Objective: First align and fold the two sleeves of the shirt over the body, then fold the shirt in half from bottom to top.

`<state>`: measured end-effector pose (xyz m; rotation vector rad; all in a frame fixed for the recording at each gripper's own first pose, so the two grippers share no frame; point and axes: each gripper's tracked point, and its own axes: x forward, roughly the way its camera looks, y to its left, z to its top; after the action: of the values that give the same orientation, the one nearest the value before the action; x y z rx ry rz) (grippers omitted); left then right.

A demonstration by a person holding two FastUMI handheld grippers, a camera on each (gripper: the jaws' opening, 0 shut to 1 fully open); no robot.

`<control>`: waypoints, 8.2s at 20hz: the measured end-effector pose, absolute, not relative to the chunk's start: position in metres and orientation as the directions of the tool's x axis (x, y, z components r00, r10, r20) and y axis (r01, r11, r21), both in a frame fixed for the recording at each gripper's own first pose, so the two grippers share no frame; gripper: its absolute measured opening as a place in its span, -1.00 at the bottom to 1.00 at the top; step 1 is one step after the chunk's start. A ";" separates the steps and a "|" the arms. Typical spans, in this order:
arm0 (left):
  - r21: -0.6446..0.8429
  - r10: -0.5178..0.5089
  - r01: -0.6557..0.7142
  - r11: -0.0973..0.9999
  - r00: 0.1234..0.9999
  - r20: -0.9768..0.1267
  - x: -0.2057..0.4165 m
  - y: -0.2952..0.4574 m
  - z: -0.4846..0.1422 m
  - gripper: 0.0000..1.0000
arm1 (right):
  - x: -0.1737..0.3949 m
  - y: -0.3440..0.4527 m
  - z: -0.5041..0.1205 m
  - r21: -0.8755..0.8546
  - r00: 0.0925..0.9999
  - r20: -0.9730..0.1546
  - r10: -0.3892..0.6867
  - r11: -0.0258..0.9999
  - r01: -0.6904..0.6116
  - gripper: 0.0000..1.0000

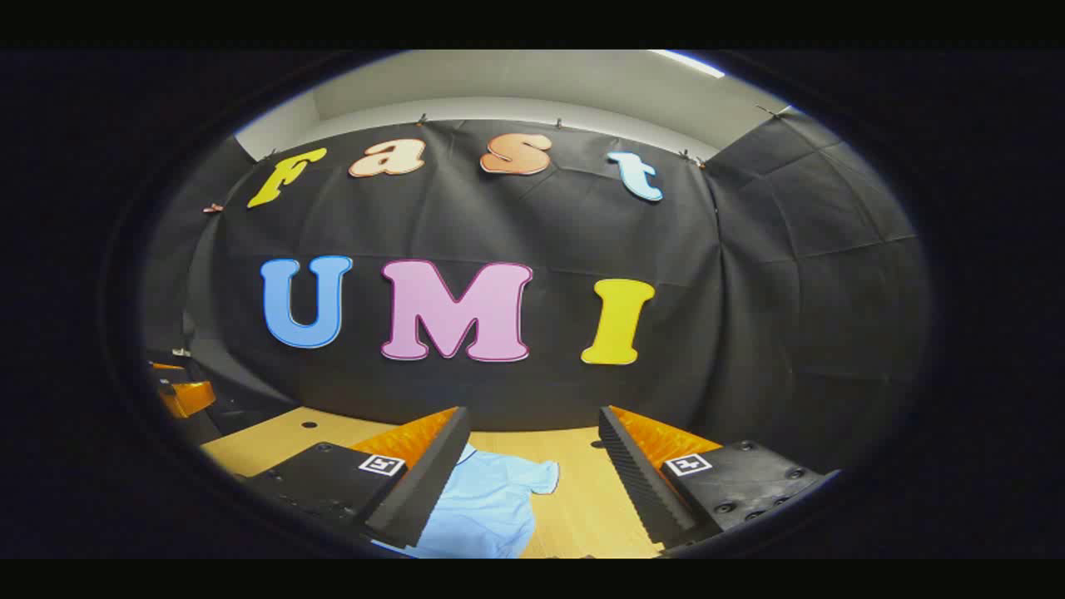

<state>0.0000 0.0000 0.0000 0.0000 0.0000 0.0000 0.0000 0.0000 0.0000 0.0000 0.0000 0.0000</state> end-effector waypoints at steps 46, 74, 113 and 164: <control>-0.011 0.150 -0.168 0.986 0.907 -0.392 0.072 -0.026 -0.112 0.92 | 0.270 -0.053 -0.350 -0.041 0.669 -0.743 0.006 0.998 -0.055 0.94; -0.002 0.181 -0.201 0.980 0.887 -0.424 0.085 -0.007 -0.130 0.92 | 0.286 -0.014 -0.375 -0.009 0.611 -0.789 0.058 0.994 -0.106 -1.00; -0.056 0.134 -0.198 0.978 0.819 -0.558 0.313 0.068 -0.317 0.94 | 0.026 0.055 -0.270 0.124 0.685 -0.660 0.307 0.945 -0.303 0.99; -0.113 -0.202 0.169 0.979 0.755 -0.624 0.035 -0.048 -0.259 0.94 | -0.110 0.048 -0.311 0.271 0.510 -0.805 0.304 0.952 -0.141 0.97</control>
<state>0.0354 -0.0480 -0.2587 -0.0503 0.6863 -0.2022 -0.1096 0.0475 -0.3111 0.1792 1.0021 0.2696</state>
